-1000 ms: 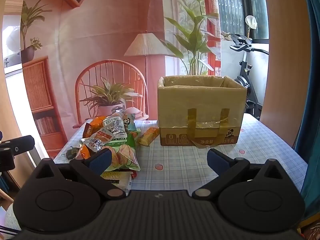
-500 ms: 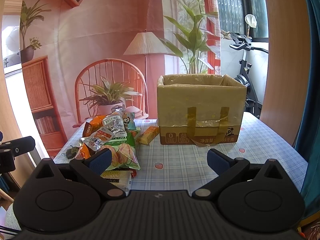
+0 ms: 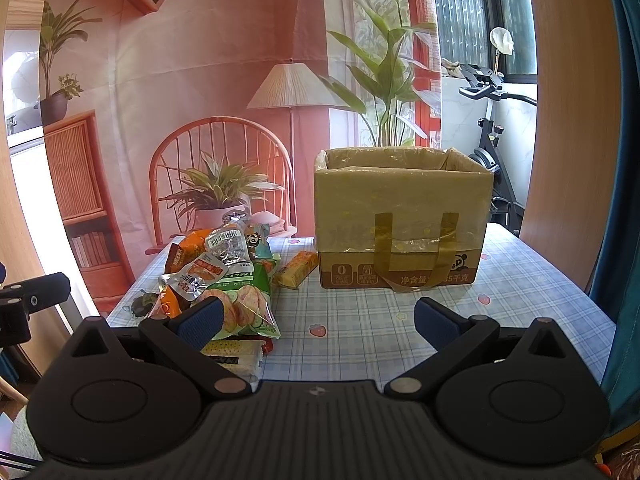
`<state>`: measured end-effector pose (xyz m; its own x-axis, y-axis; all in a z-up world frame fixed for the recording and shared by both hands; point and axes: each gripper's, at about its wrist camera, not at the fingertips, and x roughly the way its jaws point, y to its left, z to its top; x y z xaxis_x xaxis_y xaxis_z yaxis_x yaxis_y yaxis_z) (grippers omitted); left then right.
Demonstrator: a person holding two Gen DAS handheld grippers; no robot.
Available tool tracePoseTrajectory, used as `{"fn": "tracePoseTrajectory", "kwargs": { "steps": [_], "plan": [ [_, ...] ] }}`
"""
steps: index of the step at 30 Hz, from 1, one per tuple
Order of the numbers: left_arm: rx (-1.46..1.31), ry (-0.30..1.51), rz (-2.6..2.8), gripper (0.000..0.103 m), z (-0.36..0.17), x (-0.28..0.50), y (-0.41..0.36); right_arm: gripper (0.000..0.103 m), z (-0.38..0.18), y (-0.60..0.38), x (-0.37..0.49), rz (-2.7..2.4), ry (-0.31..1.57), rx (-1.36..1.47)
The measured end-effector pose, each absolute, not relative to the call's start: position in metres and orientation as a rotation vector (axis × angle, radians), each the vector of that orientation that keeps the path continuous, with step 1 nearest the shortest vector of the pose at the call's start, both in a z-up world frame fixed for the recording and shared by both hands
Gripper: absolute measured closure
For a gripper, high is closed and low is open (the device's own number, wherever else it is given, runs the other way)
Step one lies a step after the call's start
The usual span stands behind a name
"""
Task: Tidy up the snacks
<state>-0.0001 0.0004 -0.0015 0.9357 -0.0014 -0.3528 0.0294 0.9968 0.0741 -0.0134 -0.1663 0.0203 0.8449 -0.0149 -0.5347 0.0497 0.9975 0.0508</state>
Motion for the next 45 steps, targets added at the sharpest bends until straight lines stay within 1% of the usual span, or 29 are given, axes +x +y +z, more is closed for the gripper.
{"fn": "tracePoseTrajectory", "kwargs": {
  "steps": [4,9,14,15,16,18,20,24,28,34,40,45],
  "plan": [
    [0.086,0.362,-0.01,0.002,-0.005,0.001,-0.003,0.0,0.022,-0.165,-0.014,-0.035,0.564,0.064],
    [0.111,0.369,0.024,0.002,-0.004,0.003,-0.004,0.0,0.011,-0.168,-0.014,-0.038,0.568,0.07],
    [0.104,0.356,0.014,0.002,0.003,0.013,0.001,0.0,0.009,-0.177,-0.003,-0.02,0.591,0.109],
    [0.113,0.348,0.012,0.002,0.007,0.018,0.002,0.0,0.011,-0.18,0.002,-0.018,0.602,0.117],
    [0.088,0.395,0.003,0.002,0.008,0.025,0.003,0.0,0.011,-0.183,0.007,-0.011,0.606,0.125],
    [0.115,0.409,0.01,0.002,0.015,0.041,0.005,0.0,0.016,-0.188,0.02,-0.004,0.602,0.125],
    [0.151,0.46,0.015,0.002,0.019,0.058,0.006,0.0,0.02,-0.194,0.035,0.006,0.587,0.118],
    [0.149,0.49,0.026,0.003,0.022,0.092,0.014,0.0,0.027,-0.204,0.07,0.009,0.546,0.104],
    [0.094,0.424,0.04,0.003,0.026,0.116,0.028,0.0,0.025,-0.207,0.1,0.03,0.531,0.115],
    [0.12,0.419,0.07,0.003,0.026,0.15,0.038,0.0,0.019,-0.203,0.141,0.079,0.533,0.123],
    [0.118,0.467,0.074,0.004,0.015,0.175,0.046,0.0,0.011,-0.185,0.169,0.137,0.524,0.062],
    [0.104,0.514,0.068,0.007,0.006,0.189,0.054,0.001,-0.004,-0.174,0.192,0.187,0.549,0.042]
  ]
}}
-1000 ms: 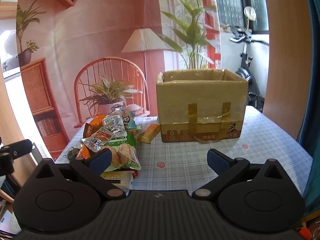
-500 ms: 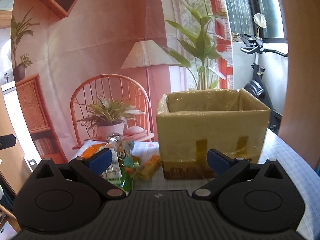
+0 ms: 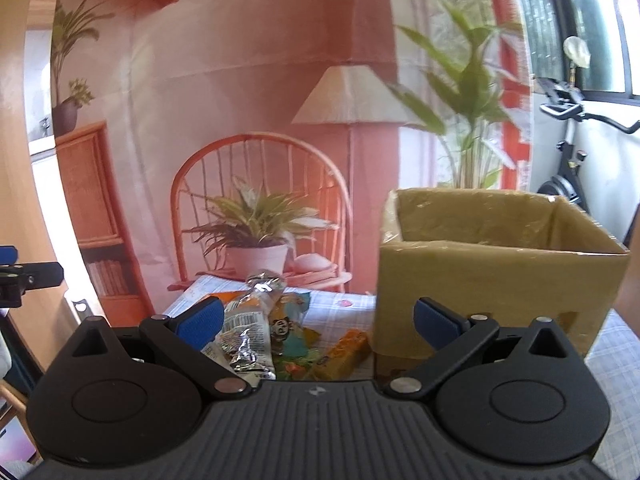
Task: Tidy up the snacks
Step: 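Move the left tool down onto the silver snack packet in the pile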
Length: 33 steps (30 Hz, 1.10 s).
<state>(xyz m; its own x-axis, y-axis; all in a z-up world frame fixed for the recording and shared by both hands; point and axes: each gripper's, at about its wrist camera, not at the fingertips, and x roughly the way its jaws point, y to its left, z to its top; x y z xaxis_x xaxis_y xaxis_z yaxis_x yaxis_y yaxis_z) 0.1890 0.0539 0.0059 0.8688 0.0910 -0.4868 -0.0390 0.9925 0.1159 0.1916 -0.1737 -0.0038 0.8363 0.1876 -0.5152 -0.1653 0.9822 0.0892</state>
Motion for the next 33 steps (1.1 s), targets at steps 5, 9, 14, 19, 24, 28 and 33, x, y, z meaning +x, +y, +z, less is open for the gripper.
{"fn": "tracePoseTrajectory", "kwargs": {
  "steps": [5,9,14,19,24,28,33],
  "plan": [
    [0.111,0.521,0.045,0.008,0.003,0.204,0.059,0.001,-0.017,-0.169,0.207,0.228,0.577,0.035],
    [0.145,0.528,0.013,0.008,0.006,0.221,0.059,0.002,-0.025,-0.166,0.219,0.253,0.593,0.019],
    [0.201,0.479,0.001,0.008,0.027,0.246,0.051,0.004,-0.02,-0.16,0.246,0.295,0.6,-0.018],
    [0.137,0.455,-0.053,0.008,0.031,0.259,0.044,0.006,-0.022,-0.153,0.268,0.334,0.598,-0.038],
    [0.037,0.509,-0.124,0.009,-0.004,0.263,0.046,0.013,-0.043,-0.146,0.281,0.378,0.645,-0.03],
    [-0.008,0.598,-0.164,0.018,-0.039,0.269,0.049,0.02,-0.069,-0.141,0.279,0.407,0.706,-0.022],
    [0.142,0.656,-0.243,0.017,-0.072,0.271,0.027,0.022,-0.091,-0.144,0.276,0.404,0.758,0.02]
  ]
}}
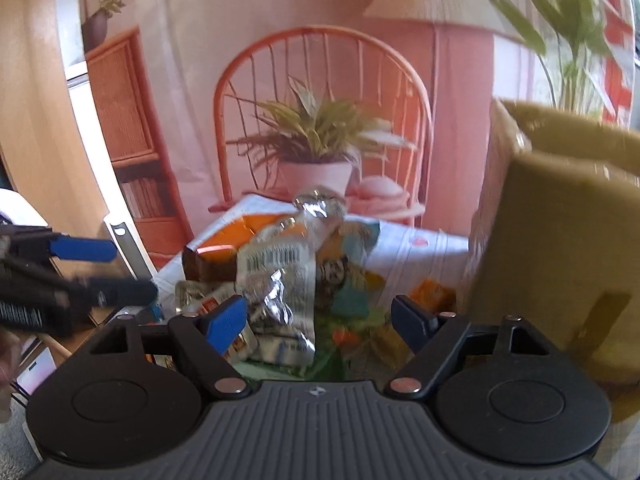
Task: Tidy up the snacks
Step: 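Move the left tool down onto the silver snack packet in the pile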
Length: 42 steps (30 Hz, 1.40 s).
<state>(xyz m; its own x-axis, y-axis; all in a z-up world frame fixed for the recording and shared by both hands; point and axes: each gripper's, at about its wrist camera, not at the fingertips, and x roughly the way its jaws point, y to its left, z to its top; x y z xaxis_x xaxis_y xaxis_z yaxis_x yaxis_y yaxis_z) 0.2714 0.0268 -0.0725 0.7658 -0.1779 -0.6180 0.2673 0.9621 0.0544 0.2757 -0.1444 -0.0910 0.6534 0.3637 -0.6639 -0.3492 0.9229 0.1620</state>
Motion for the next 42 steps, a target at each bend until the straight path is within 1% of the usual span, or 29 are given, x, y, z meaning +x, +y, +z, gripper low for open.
{"fn": "tracePoseTrajectory", "kwargs": {
  "steps": [5,7,9,18,20,22,24,31,32,34,38,40,41,42],
  "plan": [
    [0.199,0.686,-0.343,0.017,-0.09,0.274,0.012,0.023,-0.098,-0.161,0.276,0.358,0.786,0.109],
    [0.196,0.699,-0.34,0.02,-0.097,0.276,0.012,0.023,-0.098,-0.163,0.274,0.349,0.795,0.109],
    [0.176,0.717,-0.323,0.024,-0.102,0.28,0.014,0.023,-0.099,-0.163,0.273,0.341,0.805,0.11],
    [0.053,0.786,-0.338,0.024,-0.112,0.29,0.032,0.023,-0.099,-0.161,0.266,0.331,0.806,0.142],
    [0.028,0.79,-0.346,0.027,-0.114,0.291,0.035,0.023,-0.099,-0.161,0.264,0.329,0.808,0.143],
    [0.0,0.798,-0.354,0.032,-0.116,0.292,0.037,0.023,-0.098,-0.16,0.263,0.327,0.809,0.143],
    [-0.033,0.803,-0.365,0.034,-0.118,0.293,0.039,0.023,-0.098,-0.16,0.262,0.327,0.809,0.141],
    [-0.053,0.811,-0.38,0.036,-0.119,0.297,0.036,0.023,-0.103,-0.155,0.259,0.333,0.832,0.143],
    [-0.054,0.809,-0.382,0.037,-0.119,0.297,0.035,0.023,-0.103,-0.155,0.259,0.333,0.834,0.144],
    [-0.052,0.795,-0.384,0.049,-0.117,0.296,0.035,0.023,-0.103,-0.154,0.259,0.332,0.838,0.144],
    [-0.056,0.768,-0.373,0.056,-0.114,0.293,0.039,0.023,-0.101,-0.155,0.259,0.325,0.834,0.14],
    [-0.054,0.761,-0.373,0.065,-0.114,0.291,0.04,0.023,-0.101,-0.155,0.259,0.322,0.838,0.144],
    [-0.047,0.755,-0.369,0.067,-0.113,0.289,0.04,0.023,-0.102,-0.155,0.259,0.321,0.841,0.146],
    [-0.041,0.749,-0.368,0.071,-0.113,0.287,0.039,0.023,-0.102,-0.154,0.26,0.321,0.843,0.147]
  ]
}}
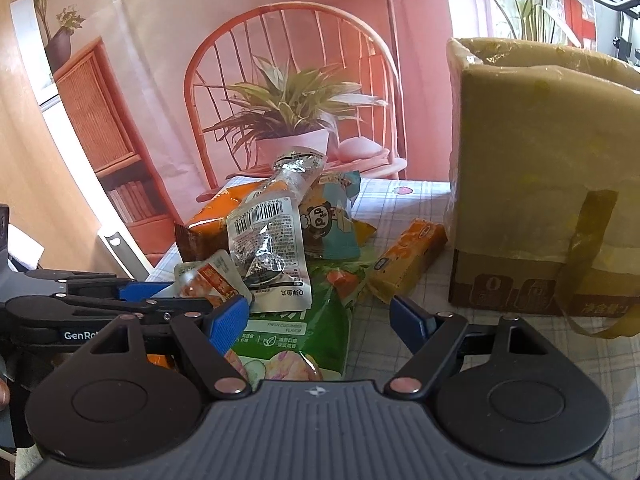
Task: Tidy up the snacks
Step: 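Move the left tool down onto the silver snack packet in the pile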
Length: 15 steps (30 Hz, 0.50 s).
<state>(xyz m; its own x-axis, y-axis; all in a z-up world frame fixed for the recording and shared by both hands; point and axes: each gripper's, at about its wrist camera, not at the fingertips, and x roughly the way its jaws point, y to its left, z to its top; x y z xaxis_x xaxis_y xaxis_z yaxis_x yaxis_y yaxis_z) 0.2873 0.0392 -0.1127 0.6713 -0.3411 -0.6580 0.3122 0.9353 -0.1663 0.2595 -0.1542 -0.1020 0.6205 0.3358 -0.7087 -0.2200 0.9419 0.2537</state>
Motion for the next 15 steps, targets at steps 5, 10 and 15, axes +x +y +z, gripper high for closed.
{"fn": "tracePoseTrajectory", "kwargs": {
  "steps": [5,10,15],
  "plan": [
    [-0.022,0.724,-0.365,0.075,-0.109,0.28,0.039,0.023,-0.102,-0.152,0.259,0.328,0.848,0.144],
    [-0.111,0.746,-0.378,0.078,-0.11,0.281,0.05,0.023,-0.106,-0.143,0.258,0.348,0.867,0.121],
    [-0.176,0.754,-0.379,0.081,-0.109,0.279,0.056,0.023,-0.117,-0.134,0.255,0.351,0.908,0.089]
  ]
}}
